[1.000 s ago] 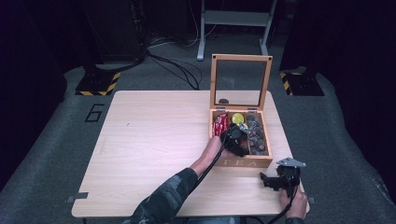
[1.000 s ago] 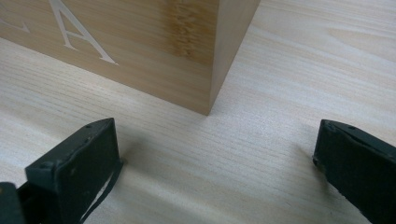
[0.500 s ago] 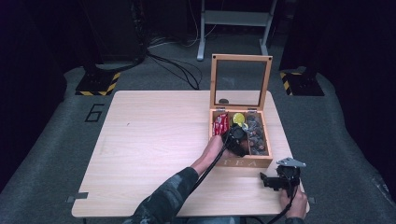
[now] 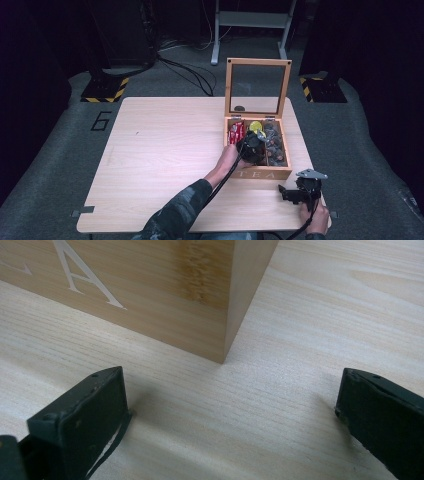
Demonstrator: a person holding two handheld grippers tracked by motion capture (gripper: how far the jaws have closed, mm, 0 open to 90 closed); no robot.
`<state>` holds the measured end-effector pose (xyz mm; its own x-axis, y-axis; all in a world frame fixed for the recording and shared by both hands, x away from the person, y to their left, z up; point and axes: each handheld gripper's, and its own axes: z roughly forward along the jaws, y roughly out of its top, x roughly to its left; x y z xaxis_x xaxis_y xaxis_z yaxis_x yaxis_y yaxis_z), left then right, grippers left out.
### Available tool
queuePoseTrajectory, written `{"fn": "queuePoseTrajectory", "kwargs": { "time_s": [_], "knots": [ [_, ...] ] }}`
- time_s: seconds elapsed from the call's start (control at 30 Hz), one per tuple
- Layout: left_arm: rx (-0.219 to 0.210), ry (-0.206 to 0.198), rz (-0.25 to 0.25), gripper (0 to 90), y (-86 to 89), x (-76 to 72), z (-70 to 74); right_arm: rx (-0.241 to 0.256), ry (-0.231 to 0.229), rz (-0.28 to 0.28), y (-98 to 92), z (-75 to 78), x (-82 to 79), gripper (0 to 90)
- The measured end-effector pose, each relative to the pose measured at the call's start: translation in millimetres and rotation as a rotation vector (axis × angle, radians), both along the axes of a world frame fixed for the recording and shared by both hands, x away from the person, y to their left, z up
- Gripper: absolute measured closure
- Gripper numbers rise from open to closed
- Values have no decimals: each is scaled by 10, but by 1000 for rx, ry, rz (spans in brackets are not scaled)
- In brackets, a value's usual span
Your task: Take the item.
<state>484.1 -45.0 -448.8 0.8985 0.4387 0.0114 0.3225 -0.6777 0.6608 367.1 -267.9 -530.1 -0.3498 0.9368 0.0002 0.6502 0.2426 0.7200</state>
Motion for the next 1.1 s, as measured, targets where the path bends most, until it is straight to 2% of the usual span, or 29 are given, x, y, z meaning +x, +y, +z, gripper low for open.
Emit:
{"fn": "queuePoseTrajectory", "kwargs": {
  "time_s": [0.13, 0.17, 0.23, 0.27, 0.3, 0.43, 0.53, 0.7, 0.83, 0.93, 1.1],
  "knots": [
    [-38, -22, 29, 545, 55, 42, 49, -1, -1, 2, -1, -1, 1, 0],
    [-38, -22, 29, 489, 55, 42, 49, -1, -1, 2, -1, 0, 0, 0],
    [-79, -26, 69, 428, 97, 103, 78, -1, -1, 1, -1, 0, 0, 0],
    [-79, -26, 69, 377, 97, 103, 78, -1, -1, 1, -1, 0, 0, 0],
    [-87, -23, 80, 377, 106, 129, 87, -1, 0, 1, -1, 1, 0, 0],
    [-94, -20, 101, 241, 119, 242, 120, -1, 0, 1, -1, 0, 1, 0],
    [-102, -15, 127, 211, 117, 327, 124, -1, 0, 2, -2, 0, 1, 0],
    [-105, -9, 147, 209, 97, 451, 125, 3, 1, -3, 2, 1, 0, 0],
    [-106, 12, 167, 213, 91, 554, 102, 2, 1, 1, -1, 2, 1, 0],
    [-111, 31, 167, 220, 84, 605, 91, 0, -1, 3, -3, 2, 3, 0],
    [-94, 47, 159, 239, 42, 637, 44, -1, -1, 4, -4, 1, 3, 0]
  ]
}}
